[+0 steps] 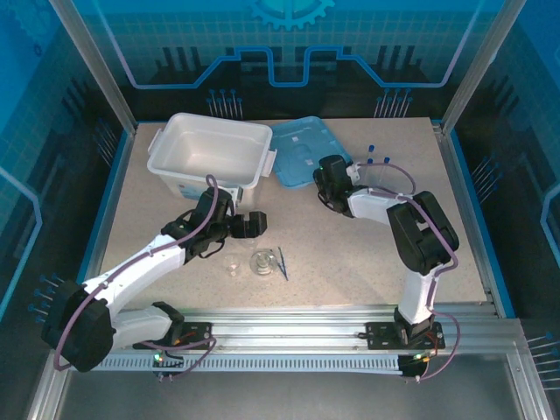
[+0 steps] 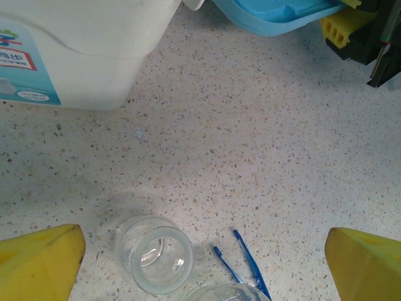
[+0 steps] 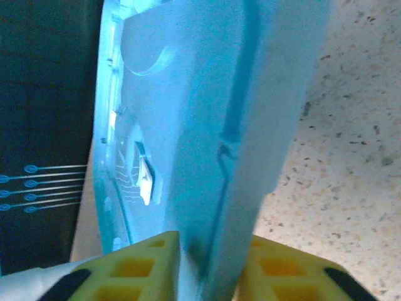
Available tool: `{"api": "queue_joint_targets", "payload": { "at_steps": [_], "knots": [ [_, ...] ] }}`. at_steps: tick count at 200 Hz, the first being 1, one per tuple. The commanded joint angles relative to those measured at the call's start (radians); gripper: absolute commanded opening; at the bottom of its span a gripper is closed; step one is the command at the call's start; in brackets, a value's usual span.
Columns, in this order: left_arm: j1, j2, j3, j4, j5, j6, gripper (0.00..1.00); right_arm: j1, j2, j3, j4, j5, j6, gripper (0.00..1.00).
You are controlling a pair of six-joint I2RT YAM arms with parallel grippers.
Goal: Organize the chemistry lab equipment
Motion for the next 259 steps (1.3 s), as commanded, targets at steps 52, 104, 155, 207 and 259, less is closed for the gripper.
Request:
{"api": "queue_joint_targets", "payload": {
  "at_steps": [52,104,155,207,259],
  "knots": [
    [0.01,-0.035,-0.029,0.019,-0.014,-0.01,0.99,-0.01,0.045,-0.029,0.031,0.02,0.006,0.39],
    [0.01,-0.043,-0.033,0.013,-0.019,-0.01,0.99,-0.015,0.042,-0.029,-0.021,-0.006,0.007,0.43],
    [0.01,-0.054,-0.031,-0.013,-0.044,-0.004,0.99,-0.022,-0.059,-0.072,-0.097,-0.048,-0.076,0.45],
    [0.011,-0.092,-0.075,-0.073,-0.079,-0.011,0.99,0.038,-0.237,-0.117,-0.208,-0.167,-0.41,0.5],
    [0.005,-0.202,-0.151,-0.101,-0.065,-0.007,0.95,0.196,-0.378,-0.091,-0.443,-0.152,-0.855,0.67]
  ]
}}
